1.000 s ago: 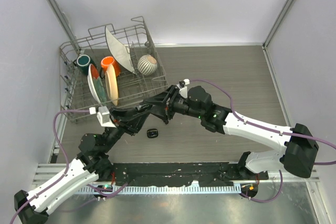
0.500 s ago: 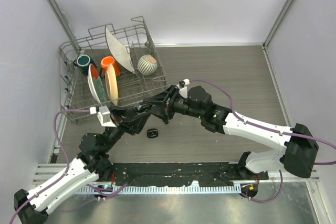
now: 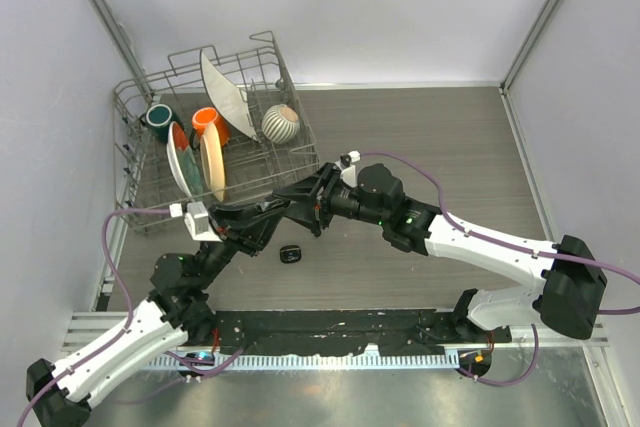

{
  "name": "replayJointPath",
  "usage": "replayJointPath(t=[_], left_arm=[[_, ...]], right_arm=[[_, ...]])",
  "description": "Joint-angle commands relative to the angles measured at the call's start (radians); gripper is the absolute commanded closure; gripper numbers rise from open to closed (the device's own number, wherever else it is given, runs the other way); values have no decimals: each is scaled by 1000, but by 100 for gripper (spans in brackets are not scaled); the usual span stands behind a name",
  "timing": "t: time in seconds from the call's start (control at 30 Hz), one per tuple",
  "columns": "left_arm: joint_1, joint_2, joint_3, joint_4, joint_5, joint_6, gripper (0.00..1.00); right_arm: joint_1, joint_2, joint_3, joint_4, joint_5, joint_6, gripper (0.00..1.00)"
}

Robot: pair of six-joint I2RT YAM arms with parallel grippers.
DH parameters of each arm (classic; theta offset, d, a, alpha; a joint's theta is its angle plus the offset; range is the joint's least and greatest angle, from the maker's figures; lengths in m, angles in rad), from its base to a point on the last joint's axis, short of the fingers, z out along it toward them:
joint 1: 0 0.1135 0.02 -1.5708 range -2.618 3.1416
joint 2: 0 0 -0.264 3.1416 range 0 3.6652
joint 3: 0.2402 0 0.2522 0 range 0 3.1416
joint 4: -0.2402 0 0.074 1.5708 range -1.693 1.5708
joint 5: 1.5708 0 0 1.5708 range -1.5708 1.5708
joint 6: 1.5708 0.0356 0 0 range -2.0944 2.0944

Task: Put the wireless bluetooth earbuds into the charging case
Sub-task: Pick up the charging case at the center of the board.

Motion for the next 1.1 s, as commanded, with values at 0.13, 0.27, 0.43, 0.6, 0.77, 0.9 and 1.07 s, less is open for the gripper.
replayJointPath(t=[0.13,0.27,0.43,0.6,0.77,0.9,1.07], left_arm=[[-3,43,9,105,24,19,87],[-2,64,-5,148,51,26,98],[-3,69,-42,246,110,58,100],[-3,47,-69,296,164,74,100],[-2,-41,-164,406,188,154,100],[-3,-146,-178,309,194,190,99],[-2,-244,-189,217,184,201,99]], right_arm=[[1,5,23,20,-20,-1,99],[1,10,23,10,-26,-3,99],[0,10,35,-29,-24,-47,99],[-20,10,55,-40,-43,-133,56],[-52,2,87,-65,-98,-303,36],[-72,-55,75,-82,-74,-453,35],[-83,-122,128,-209,-52,-777,35]])
